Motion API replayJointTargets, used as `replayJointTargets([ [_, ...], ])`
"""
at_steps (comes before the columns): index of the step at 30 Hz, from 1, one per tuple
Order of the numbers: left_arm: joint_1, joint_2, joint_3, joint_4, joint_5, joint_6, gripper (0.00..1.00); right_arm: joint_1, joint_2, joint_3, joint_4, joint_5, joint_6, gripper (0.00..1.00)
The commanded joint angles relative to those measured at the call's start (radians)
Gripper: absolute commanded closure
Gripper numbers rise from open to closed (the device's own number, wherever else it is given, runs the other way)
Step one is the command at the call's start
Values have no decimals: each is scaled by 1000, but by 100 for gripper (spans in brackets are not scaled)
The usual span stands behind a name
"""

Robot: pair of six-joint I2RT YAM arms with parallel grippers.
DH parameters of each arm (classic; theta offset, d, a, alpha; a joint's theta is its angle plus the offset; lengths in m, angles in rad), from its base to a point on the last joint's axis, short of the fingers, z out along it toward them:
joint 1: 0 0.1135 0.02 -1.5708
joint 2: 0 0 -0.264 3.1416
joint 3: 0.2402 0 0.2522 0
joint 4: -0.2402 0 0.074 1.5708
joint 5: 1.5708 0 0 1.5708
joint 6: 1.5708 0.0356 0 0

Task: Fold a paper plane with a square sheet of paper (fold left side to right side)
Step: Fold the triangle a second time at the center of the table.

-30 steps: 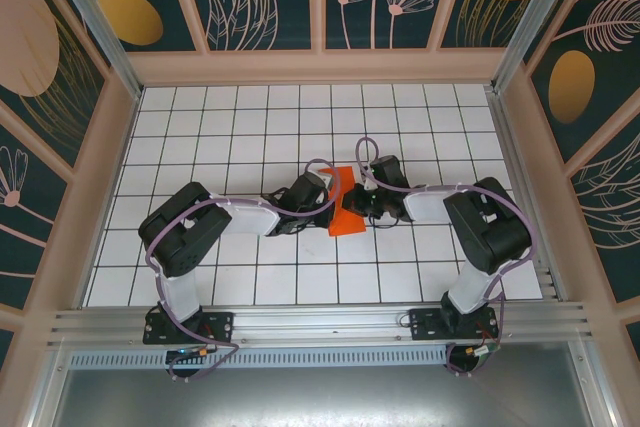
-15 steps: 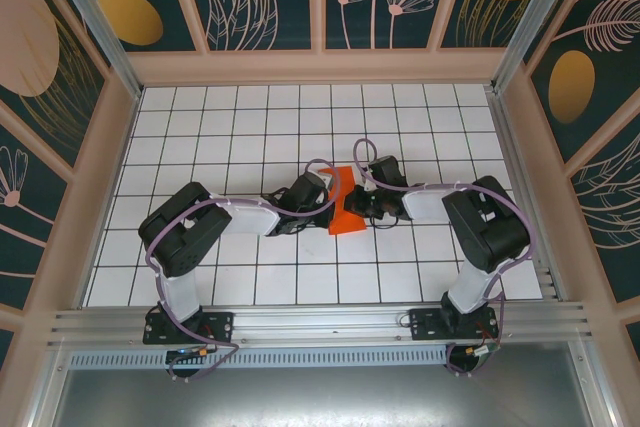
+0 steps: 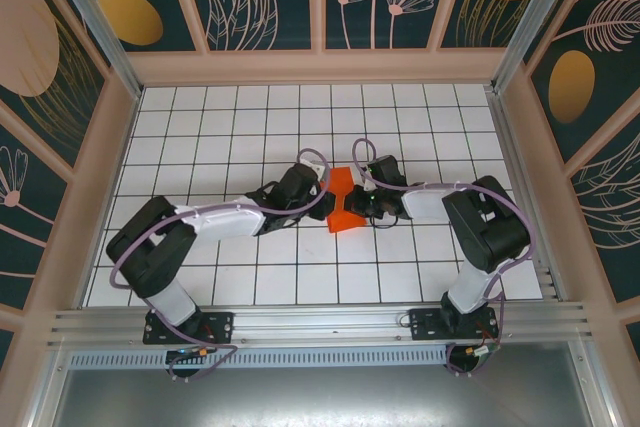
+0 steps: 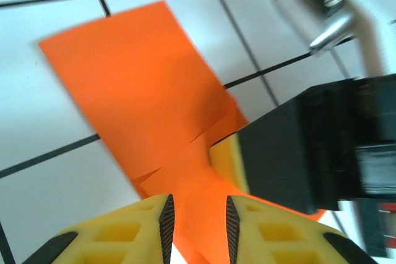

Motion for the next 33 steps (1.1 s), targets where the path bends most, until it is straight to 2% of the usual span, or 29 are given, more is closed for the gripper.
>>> replayJointTargets([
  [1,7,-27,-7,-21,99,1,70,2,28,10,-72,40,-28,100],
  [5,8,-2,-22,61,291,-37,73,2,26,12,-72,40,-28,100],
  [9,7,51,-18,115,392,-64,76,2,26,13,-73,35,-28,100],
  [20,7,175,-17,130,372,-83,77,2,24,15,-80,33,-31,100],
  [33,7,188,-72,146,361,-101,78,2,23,24,-102,44,-40,100],
])
